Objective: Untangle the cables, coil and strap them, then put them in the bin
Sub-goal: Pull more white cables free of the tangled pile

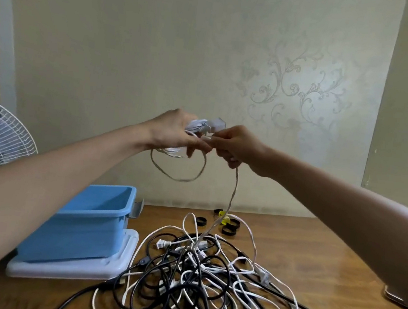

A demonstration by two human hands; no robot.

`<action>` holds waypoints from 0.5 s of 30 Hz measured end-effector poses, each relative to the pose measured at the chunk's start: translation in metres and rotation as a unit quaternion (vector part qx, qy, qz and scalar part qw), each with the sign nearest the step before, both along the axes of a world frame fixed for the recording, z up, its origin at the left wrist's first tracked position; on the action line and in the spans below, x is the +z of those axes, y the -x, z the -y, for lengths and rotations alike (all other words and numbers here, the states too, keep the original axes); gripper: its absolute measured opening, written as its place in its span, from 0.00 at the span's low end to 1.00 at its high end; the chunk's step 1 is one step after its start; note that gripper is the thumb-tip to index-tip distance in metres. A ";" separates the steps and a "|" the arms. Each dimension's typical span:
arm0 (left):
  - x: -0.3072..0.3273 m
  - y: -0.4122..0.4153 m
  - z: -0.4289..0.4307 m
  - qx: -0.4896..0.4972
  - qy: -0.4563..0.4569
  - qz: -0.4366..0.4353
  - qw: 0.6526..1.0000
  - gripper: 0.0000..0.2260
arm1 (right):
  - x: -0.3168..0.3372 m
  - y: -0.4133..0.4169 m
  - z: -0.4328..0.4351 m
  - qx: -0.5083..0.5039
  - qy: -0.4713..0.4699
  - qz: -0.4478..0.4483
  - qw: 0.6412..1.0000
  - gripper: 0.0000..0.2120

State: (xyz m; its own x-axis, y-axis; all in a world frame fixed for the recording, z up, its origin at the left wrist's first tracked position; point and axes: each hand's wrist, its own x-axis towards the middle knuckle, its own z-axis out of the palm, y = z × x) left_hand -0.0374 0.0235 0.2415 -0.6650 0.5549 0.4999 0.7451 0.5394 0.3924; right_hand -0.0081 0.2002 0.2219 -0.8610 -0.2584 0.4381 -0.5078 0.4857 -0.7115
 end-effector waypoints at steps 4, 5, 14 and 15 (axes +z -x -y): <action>0.014 0.008 0.011 0.086 0.016 -0.115 0.989 0.11 | 0.017 -0.004 -0.026 -0.022 -0.015 -0.018 0.999 0.15; 0.019 0.012 0.017 0.116 0.013 -0.144 0.983 0.15 | 0.022 -0.006 -0.034 -0.030 -0.010 -0.022 0.999 0.15; 0.033 0.064 0.087 0.278 -0.284 -0.008 0.918 0.09 | 0.038 -0.020 -0.092 -0.033 -0.037 -0.022 0.999 0.14; 0.029 0.072 0.098 0.290 -0.312 0.004 0.905 0.11 | 0.037 -0.024 -0.097 -0.033 -0.049 -0.023 0.998 0.13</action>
